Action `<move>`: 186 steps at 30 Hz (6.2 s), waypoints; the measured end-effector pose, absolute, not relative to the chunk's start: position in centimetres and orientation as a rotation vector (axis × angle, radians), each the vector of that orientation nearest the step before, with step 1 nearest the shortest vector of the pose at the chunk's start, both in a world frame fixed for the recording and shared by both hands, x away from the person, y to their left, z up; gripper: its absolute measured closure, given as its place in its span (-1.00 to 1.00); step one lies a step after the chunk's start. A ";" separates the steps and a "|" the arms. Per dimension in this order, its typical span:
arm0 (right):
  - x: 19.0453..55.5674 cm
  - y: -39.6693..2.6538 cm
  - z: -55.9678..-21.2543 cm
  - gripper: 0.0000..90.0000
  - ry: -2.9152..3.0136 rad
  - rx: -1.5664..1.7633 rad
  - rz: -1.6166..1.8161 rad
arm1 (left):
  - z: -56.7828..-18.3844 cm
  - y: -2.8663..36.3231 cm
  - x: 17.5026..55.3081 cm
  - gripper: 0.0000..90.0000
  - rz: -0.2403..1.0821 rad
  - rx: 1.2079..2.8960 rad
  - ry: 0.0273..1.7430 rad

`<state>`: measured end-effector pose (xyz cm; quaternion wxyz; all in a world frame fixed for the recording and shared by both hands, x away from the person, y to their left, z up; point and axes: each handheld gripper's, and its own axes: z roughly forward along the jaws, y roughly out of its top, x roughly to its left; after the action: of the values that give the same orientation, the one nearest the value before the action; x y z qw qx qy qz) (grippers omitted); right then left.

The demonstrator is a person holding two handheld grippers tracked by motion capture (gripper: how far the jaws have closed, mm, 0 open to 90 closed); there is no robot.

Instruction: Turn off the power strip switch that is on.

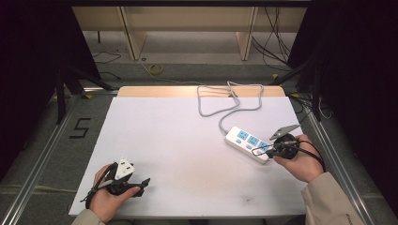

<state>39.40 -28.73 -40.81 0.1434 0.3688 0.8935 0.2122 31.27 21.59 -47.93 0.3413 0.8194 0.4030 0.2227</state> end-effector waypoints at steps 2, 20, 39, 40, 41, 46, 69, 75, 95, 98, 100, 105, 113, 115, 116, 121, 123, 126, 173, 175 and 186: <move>39.6 -28.7 -40.7 1.00 2.574 1.071 0.612 | -47.9 21.6 31.3 -0.60 0.572 2.136 1.049; 41.1 -28.2 -40.3 1.00 2.571 1.064 0.586 | -47.9 21.6 31.3 -0.63 0.576 2.136 1.048; 42.5 -27.5 -40.4 1.00 2.589 1.074 0.556 | -47.9 21.6 31.4 -0.63 0.579 2.133 1.046; 42.6 -27.4 -40.4 1.00 2.592 1.069 0.553 | -47.9 21.6 31.4 -0.63 0.578 2.135 1.044; 42.6 -27.4 -40.4 1.00 2.593 1.063 0.551 | -47.9 21.6 31.4 -0.63 0.577 2.136 1.044; 42.9 -27.1 -40.3 1.00 2.601 1.058 0.541 | -47.9 21.6 31.4 -0.63 0.576 2.135 1.044; 43.6 -26.2 -40.8 1.00 2.638 1.057 0.497 | -47.9 21.6 31.4 -0.63 0.577 2.133 1.044; 43.7 -26.0 -41.0 1.00 2.651 1.056 0.478 | -47.8 21.6 31.4 -0.63 0.578 2.133 1.043; 44.0 -25.5 -42.4 1.00 2.702 1.072 0.410 | -47.8 21.7 31.4 -0.63 0.580 2.131 1.043; 44.0 -25.5 -42.4 1.00 2.703 1.071 0.403 | -47.8 21.7 31.4 -0.63 0.579 2.133 1.042; 44.0 -25.5 -42.4 1.00 2.704 1.068 0.405 | -47.8 21.6 31.4 -0.63 0.579 2.133 1.041; 44.0 -25.4 -42.5 1.00 2.710 1.070 0.390 | -47.8 21.7 31.4 -0.63 0.580 2.132 1.042; 44.1 -25.4 -42.5 1.00 2.711 1.072 0.387 | -47.8 21.6 31.4 -0.63 0.581 2.132 1.041; 44.1 -25.4 -42.6 1.00 2.713 1.069 0.386 | -47.8 21.7 31.4 -0.63 0.581 2.132 1.042; 44.1 -25.4 -42.6 1.00 2.713 1.066 0.387 | -47.8 21.7 31.4 -0.63 0.582 2.133 1.042; 44.1 -25.3 -42.7 1.00 2.715 1.061 0.370 | -47.8 21.7 31.4 -0.63 0.583 2.130 1.043; 44.1 -25.3 -42.7 1.00 2.716 1.063 0.369 | -47.8 21.7 31.4 -0.63 0.581 2.132 1.042; 44.1 -25.3 -42.7 1.00 2.715 1.064 0.368 | -47.8 21.6 31.4 -0.62 0.580 2.133 1.040; 43.8 -25.3 -43.0 1.00 2.711 1.086 0.331 | -47.8 21.5 31.4 -0.62 0.585 2.137 1.035; 43.8 -25.4 -43.0 1.00 2.710 1.086 0.343 | -47.8 21.5 31.4 -0.62 0.585 2.138 1.033; 43.8 -25.6 -43.0 1.00 2.712 1.100 0.361 | -47.9 21.5 31.4 -0.62 0.584 2.140 1.031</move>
<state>43.81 -25.60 -43.02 0.0964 0.3715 0.9154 0.1218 31.43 21.51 -47.86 0.3409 0.8225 0.3962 0.2244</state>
